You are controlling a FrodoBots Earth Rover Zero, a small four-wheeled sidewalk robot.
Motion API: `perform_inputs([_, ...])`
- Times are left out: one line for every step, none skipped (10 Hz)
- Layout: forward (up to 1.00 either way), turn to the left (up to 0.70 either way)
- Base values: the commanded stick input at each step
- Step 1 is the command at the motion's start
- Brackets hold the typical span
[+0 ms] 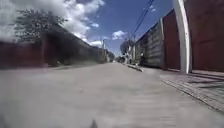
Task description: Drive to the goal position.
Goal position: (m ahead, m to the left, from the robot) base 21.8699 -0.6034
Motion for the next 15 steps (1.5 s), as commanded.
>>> perform_inputs([1.0, -0.4])
perform_inputs([1.0, -0.13])
perform_inputs([1.0, 0.0])
perform_inputs([1.0, 0.0])
perform_inputs([1.0, 0.0])
perform_inputs([1.0, 0.0])
perform_inputs([1.0, 0.0])
perform_inputs([1.0, 0.0])
perform_inputs([1.0, 0.0])
perform_inputs([1.0, 0.0])
perform_inputs([1.0, 0.0])
perform_inputs([1.0, 0.0])
perform_inputs([1.0, 0.0])
perform_inputs([1.0, 0.0])
perform_inputs([1.0, 0.0])
